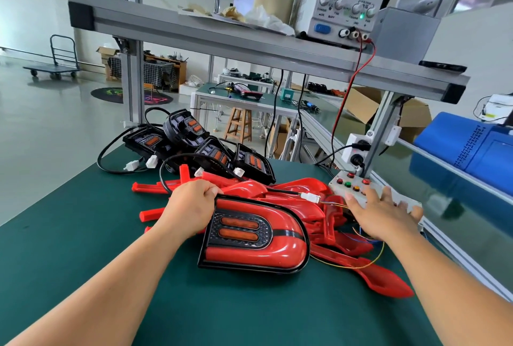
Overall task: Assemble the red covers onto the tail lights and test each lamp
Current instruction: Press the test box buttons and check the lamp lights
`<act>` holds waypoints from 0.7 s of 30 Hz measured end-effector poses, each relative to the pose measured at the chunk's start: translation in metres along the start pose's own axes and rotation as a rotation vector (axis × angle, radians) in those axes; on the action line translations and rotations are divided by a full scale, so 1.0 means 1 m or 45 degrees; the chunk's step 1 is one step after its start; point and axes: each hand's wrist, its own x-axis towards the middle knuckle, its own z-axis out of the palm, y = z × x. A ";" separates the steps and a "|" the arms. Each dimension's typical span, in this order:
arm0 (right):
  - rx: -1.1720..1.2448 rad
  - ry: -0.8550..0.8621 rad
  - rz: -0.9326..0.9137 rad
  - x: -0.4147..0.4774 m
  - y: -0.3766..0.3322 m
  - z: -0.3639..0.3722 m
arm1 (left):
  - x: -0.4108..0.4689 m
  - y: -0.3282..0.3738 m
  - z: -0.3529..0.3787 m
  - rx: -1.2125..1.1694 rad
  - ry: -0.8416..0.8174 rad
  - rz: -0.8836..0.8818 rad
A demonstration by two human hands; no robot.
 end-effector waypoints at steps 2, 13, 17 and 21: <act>-0.026 -0.011 -0.016 -0.002 0.001 0.001 | 0.000 0.000 -0.001 -0.001 0.000 0.015; -0.118 -0.008 -0.057 -0.002 -0.001 0.000 | 0.005 -0.005 0.001 0.047 0.005 0.072; -0.159 0.002 -0.090 -0.004 -0.003 0.000 | 0.005 -0.006 0.001 0.056 0.001 0.062; -0.202 0.000 -0.095 -0.002 -0.003 0.000 | 0.006 -0.005 0.001 0.054 -0.006 0.060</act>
